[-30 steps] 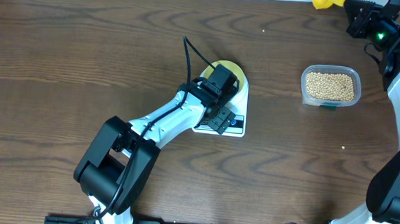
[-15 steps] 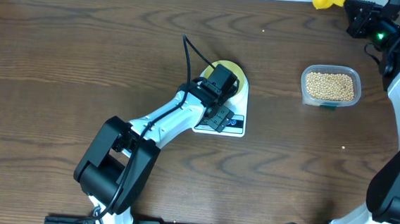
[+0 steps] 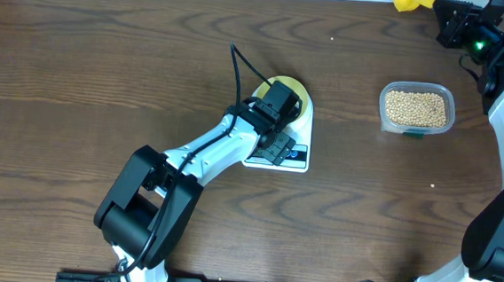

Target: Scoop item into bowl and weigh 50g on scale

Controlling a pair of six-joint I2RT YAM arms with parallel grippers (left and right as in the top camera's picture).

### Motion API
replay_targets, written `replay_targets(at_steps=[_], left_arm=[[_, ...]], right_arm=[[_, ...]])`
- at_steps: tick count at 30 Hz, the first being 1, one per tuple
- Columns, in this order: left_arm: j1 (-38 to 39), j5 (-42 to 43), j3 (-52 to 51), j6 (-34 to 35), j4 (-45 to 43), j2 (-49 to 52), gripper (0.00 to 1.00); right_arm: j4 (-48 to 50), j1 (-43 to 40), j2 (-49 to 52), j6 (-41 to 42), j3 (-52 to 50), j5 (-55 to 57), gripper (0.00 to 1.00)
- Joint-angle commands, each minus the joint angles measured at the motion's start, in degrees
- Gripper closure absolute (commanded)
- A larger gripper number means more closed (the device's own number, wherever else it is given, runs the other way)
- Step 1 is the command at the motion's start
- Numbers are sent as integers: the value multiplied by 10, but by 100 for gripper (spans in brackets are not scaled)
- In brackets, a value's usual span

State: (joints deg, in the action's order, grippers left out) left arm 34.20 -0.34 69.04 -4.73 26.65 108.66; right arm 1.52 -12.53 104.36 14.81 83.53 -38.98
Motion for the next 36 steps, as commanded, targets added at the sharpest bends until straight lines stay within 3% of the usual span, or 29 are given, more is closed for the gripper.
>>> replay_targets(at_steps=[1, 36], left_arm=[[2, -8, -5, 1, 1, 15, 14], [11, -8, -6, 1, 11, 38, 14]], right_arm=[[2, 3, -2, -7, 9, -1, 99], [-1, 3, -2, -7, 9, -2, 99]])
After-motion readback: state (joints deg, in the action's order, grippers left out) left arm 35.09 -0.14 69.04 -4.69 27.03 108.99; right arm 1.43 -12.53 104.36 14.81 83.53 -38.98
